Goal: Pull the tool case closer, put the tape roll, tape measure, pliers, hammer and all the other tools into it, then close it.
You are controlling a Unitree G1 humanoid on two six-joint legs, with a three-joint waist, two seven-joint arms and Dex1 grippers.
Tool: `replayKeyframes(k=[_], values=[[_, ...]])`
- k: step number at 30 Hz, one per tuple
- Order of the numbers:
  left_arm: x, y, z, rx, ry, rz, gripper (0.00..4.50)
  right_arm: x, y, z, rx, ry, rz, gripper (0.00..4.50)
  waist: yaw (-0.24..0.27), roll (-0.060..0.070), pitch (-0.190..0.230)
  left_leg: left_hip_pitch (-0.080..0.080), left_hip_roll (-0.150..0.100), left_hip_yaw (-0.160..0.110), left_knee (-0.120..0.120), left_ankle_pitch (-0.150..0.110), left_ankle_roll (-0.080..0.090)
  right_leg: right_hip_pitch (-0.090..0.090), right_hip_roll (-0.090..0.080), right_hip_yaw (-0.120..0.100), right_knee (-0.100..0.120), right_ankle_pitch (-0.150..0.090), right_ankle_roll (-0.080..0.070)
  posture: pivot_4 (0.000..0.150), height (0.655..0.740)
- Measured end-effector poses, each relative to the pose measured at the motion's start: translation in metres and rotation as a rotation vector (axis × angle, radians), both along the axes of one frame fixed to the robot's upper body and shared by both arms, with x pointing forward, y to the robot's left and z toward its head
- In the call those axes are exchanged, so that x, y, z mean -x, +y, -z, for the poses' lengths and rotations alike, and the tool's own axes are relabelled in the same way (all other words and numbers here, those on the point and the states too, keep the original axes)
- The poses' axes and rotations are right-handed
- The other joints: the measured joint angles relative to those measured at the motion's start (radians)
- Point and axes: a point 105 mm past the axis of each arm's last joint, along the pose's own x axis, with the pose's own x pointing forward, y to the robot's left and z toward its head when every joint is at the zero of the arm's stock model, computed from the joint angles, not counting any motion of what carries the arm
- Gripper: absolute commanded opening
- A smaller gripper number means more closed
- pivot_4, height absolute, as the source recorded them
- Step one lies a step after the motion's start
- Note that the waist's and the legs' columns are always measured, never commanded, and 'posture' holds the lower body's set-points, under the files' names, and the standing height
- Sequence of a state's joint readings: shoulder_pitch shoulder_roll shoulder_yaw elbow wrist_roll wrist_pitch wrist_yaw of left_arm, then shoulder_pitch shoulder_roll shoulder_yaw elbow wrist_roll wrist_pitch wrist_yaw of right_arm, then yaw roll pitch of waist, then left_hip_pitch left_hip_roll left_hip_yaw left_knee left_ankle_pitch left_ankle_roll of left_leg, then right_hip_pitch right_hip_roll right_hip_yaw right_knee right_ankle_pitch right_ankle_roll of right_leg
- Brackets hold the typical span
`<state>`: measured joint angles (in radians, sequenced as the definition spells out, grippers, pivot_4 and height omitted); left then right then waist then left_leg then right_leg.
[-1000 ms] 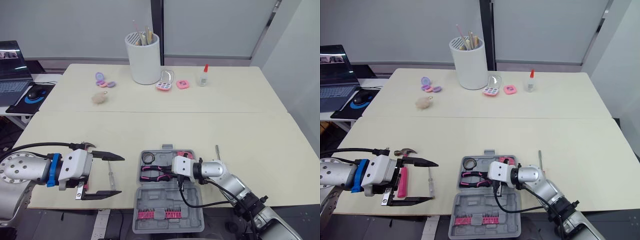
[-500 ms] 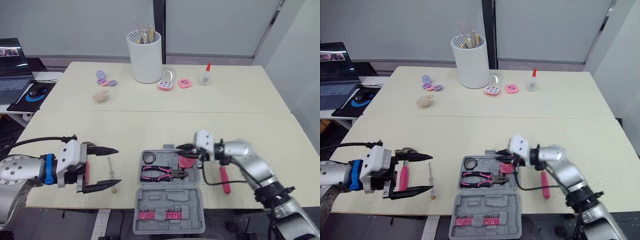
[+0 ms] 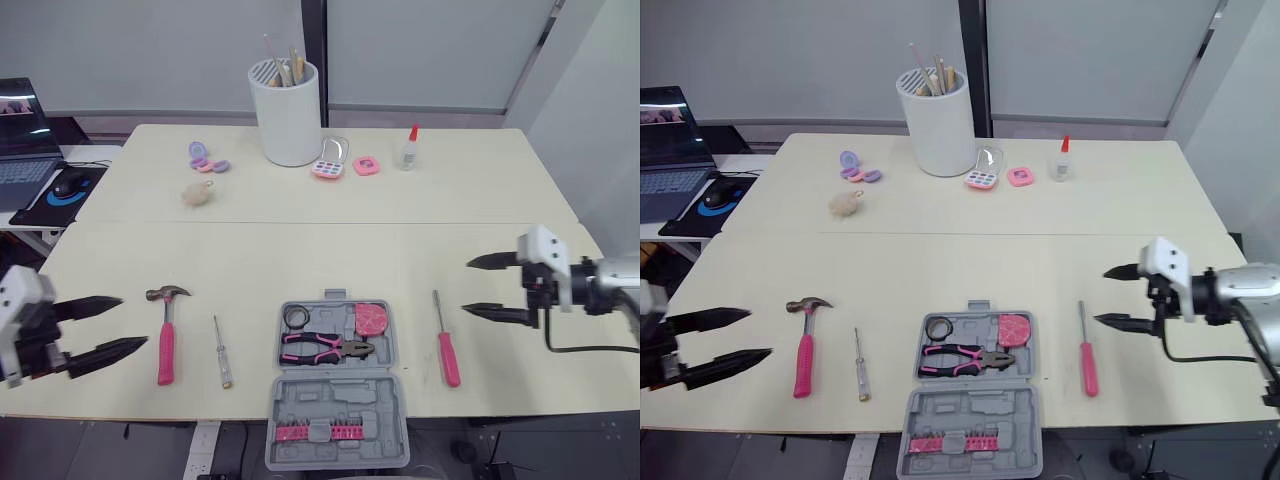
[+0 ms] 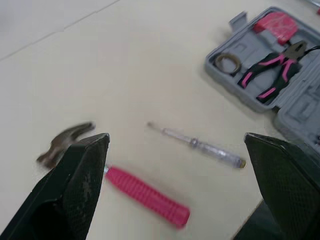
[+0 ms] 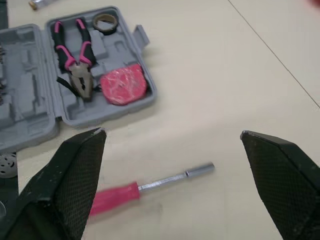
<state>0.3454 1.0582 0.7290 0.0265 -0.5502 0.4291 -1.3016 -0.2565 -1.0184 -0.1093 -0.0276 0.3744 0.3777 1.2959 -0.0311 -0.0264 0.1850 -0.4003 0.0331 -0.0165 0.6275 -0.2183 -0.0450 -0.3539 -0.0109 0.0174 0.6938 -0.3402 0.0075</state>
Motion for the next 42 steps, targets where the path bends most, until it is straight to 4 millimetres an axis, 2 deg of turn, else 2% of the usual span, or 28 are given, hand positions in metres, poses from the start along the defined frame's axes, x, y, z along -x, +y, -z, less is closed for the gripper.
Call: replayKeyframes(k=[3,9,14,21,24,26,28,30,33,35,39,41,42], values=[[0.005,0.013,0.004,0.029,0.023,-0.057,4.5,0.007,-0.016,0.007,0.023,0.047,0.043,4.48,0.001,0.0,0.0,0.0,0.0,0.0,0.0,0.0,0.0,0.0,0.0,0.0,0.0,0.0,0.0,0.15,0.74],[0.008,0.026,0.01,0.023,0.034,-0.098,4.5,0.009,-0.023,0.013,0.015,0.071,0.078,4.48,0.001,0.0,0.0,0.0,0.0,0.002,0.001,0.0,0.0,0.0,-0.002,0.0,0.0,0.0,0.0,0.15,0.74],[0.002,0.027,0.009,0.012,0.018,-0.096,4.5,0.007,-0.027,0.013,0.03,0.054,0.101,4.48,0.001,0.0,0.0,0.0,-0.001,0.002,0.0,0.0,0.0,0.0,-0.003,0.0,0.0,0.0,0.0,0.15,0.74],[-0.008,0.019,0.009,-0.003,0.007,-0.062,4.5,0.008,-0.029,0.018,0.055,0.06,0.106,4.48,0.001,0.0,0.0,0.0,-0.001,0.002,0.0,0.0,0.0,0.0,-0.004,0.0,0.0,0.0,0.0,0.15,0.74],[-0.014,0.003,0.006,-0.037,-0.004,0.003,4.5,0.008,-0.024,0.022,0.095,0.05,0.075,4.48,0.001,0.0,0.0,0.0,-0.001,0.002,0.0,0.0,0.0,0.0,-0.004,0.0,0.0,0.0,0.0,0.15,0.74],[-0.021,-0.015,0.002,-0.065,-0.024,0.068,4.5,0.01,-0.013,0.029,0.126,0.051,0.021,4.48,0.001,0.0,0.0,0.0,-0.001,0.002,0.0,0.0,0.0,0.0,-0.004,0.0,0.0,0.0,0.0,0.15,0.74],[-0.025,-0.038,0.0,-0.094,-0.046,0.151,4.11,0.013,0.004,0.038,0.127,0.055,-0.037,4.5,0.002,0.0,0.0,0.0,-0.001,0.002,0.0,0.0,0.0,0.0,-0.004,0.0,0.0,0.0,0.0,0.15,0.74],[-0.024,-0.06,0.006,-0.119,-0.038,0.234,3.66,0.017,0.021,0.048,0.134,0.056,-0.098,4.11,0.0,0.0,0.0,0.0,-0.002,0.002,0.0,0.0,0.0,0.0,-0.004,0.001,0.0,0.0,0.0,0.15,0.74],[-0.014,-0.093,0.021,-0.144,-0.002,0.362,2.68,0.023,0.045,0.057,0.163,0.036,-0.186,3.25,-0.002,0.0,0.0,-0.001,-0.002,0.002,0.0,0.0,-0.001,0.0,-0.003,0.001,0.0,0.0,0.0,0.15,0.74],[-0.006,-0.109,0.031,-0.156,0.025,0.42,2.04,0.025,0.058,0.061,0.166,0.017,-0.218,2.57,-0.001,0.0,0.0,-0.001,-0.002,0.002,0.0,0.0,-0.001,0.0,-0.003,0.001,0.0,0.0,0.0,0.15,0.74],[0.004,-0.128,0.056,-0.195,0.077,0.483,0.74,0.032,0.082,0.071,0.169,-0.003,-0.276,1.62,0.002,0.001,0.0,0.0,-0.002,0.0,0.001,0.0,-0.001,0.001,-0.002,0.001,0.0,0.0,0.001,0.15,0.74],[0.007,-0.135,0.071,-0.212,0.095,0.498,0.08,0.039,0.087,0.081,0.199,0.008,-0.3,1.15,0.003,0.0,0.0,0.0,-0.002,0.0,0.001,0.0,0.0,0.001,-0.002,0.0,0.0,0.0,0.001,0.15,0.74],[0.007,-0.137,0.076,-0.226,0.1,0.502,0.0,0.042,0.087,0.085,0.21,0.019,-0.31,0.92,0.004,0.0,0.0,0.0,-0.002,0.0,0.002,0.0,0.0,0.002,-0.002,0.0,0.0,0.0,0.001,0.15,0.74]])
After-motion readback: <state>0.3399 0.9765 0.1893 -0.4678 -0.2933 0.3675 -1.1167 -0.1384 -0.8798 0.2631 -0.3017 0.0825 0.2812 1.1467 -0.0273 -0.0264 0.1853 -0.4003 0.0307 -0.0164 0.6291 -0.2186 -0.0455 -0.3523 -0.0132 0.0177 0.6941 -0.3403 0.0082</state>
